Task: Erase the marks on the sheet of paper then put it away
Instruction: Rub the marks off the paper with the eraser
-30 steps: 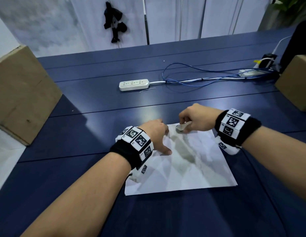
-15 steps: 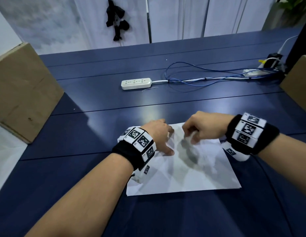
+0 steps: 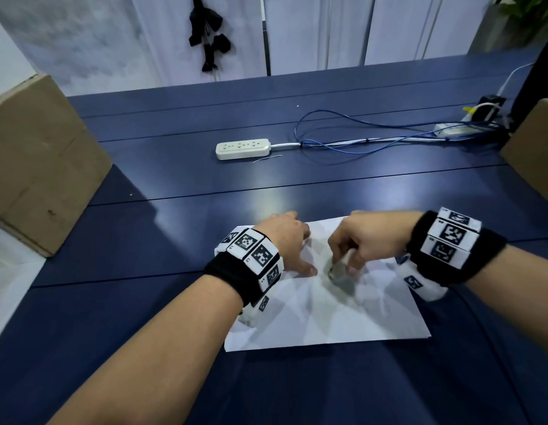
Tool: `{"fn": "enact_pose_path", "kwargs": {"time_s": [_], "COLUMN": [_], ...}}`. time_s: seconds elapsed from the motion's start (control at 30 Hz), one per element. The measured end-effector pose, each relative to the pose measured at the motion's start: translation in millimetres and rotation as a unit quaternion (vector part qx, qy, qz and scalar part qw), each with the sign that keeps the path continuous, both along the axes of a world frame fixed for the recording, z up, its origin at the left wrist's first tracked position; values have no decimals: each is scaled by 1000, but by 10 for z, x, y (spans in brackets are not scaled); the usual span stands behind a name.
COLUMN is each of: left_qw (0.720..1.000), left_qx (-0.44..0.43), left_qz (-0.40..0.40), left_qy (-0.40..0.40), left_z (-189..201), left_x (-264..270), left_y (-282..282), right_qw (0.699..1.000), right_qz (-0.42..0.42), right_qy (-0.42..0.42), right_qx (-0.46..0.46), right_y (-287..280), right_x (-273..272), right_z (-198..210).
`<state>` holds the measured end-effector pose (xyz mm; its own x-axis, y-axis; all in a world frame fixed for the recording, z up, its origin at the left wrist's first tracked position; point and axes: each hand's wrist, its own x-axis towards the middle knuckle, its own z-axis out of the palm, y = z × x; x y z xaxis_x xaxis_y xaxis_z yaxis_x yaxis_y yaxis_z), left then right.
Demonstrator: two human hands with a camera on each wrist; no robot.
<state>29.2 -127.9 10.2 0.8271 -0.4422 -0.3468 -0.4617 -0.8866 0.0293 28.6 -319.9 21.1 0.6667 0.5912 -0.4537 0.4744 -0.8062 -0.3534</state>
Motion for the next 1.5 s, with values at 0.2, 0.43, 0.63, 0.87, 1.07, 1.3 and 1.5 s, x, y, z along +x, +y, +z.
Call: {"fn": "enact_pose_path", "kwargs": {"time_s": [0.2,0.43,0.63,0.87,1.07,1.3,1.5], "left_qw": [1000,1000,999,999,1000,999,1000], "left_qx": [-1,14,15,6,2,-7,4], "left_qz": [5,-7,-32,-37,-27,-28,-24], "left_qy": [1,2,1,-10,-7,-13,-10], "left_z": [37,14,24,4,59,60,82], "left_x": [-12,-16,-8,4,0,-13,-10], "left_y": [-11,-58,-85,-112,-78,-109,-118], "right_qw": [979,1000,980,999,982,999,985], "right_qz": [-119,-5,-109,-4,-95,-8,-83], "right_qy": [-160,-29,-166,-44,-164,-36,-148], "right_qx": [33,-3,24,-3,25,2,36], "right_y": [4,17,-14,-12,-27,-48,-70], "right_x": [373,89,413,105,378,136,325], "right_z": [11,12,-37,5,-22,-40,-32]}}
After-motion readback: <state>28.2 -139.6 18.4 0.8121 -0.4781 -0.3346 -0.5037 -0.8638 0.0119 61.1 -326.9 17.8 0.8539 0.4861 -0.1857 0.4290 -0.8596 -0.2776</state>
